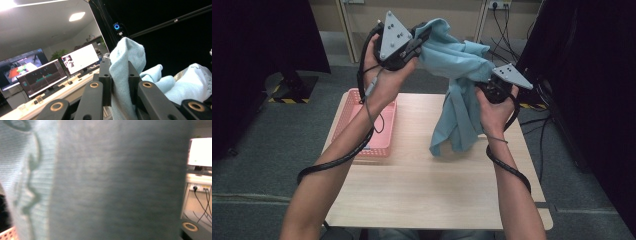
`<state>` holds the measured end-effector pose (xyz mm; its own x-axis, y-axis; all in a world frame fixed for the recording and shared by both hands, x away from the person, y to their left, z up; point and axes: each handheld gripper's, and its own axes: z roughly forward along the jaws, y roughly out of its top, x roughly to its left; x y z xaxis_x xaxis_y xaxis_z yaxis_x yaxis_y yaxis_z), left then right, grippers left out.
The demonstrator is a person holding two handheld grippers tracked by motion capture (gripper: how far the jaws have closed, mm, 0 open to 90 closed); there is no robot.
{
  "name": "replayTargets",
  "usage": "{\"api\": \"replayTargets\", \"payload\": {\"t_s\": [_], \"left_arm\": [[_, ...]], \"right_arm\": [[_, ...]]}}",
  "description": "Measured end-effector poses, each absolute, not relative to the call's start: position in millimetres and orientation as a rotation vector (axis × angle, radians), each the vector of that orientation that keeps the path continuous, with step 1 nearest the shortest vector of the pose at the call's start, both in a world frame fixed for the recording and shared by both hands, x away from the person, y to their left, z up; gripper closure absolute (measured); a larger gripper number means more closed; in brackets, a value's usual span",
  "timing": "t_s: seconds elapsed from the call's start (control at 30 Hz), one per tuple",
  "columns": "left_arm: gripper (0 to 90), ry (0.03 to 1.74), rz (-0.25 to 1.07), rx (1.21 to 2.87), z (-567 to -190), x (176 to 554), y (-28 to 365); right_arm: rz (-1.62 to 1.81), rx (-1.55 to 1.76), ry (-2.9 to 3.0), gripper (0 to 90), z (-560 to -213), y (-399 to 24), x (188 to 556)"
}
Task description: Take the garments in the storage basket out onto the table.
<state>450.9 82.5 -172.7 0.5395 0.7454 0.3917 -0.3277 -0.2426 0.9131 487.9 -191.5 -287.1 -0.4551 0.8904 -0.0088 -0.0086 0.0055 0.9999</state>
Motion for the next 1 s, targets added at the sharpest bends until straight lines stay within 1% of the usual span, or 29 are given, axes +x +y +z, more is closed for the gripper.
{"api": "replayTargets", "payload": {"t_s": [0.07,0.17,0.53,0.83,0.9,1.0], "left_arm": [[80.1,0.378,1.040,1.513,-179,453,79],[80.1,0.380,1.038,1.522,-183,454,77],[79.9,0.383,1.035,1.529,-191,455,76],[79.3,0.397,1.009,1.563,-210,462,66],[79.2,0.403,1.001,1.572,-215,464,64],[79.2,0.410,0.991,1.589,-223,467,61]], "right_arm": [[1.546,0.957,1.553,88.1,-297,-194,489],[1.538,0.961,1.559,88.0,-302,-195,489],[1.529,0.962,1.564,87.8,-307,-198,487],[1.506,0.999,1.600,87.6,-329,-201,488],[1.499,1.019,1.615,87.3,-340,-202,489],[1.491,1.029,1.624,87.2,-346,-203,490]]}}
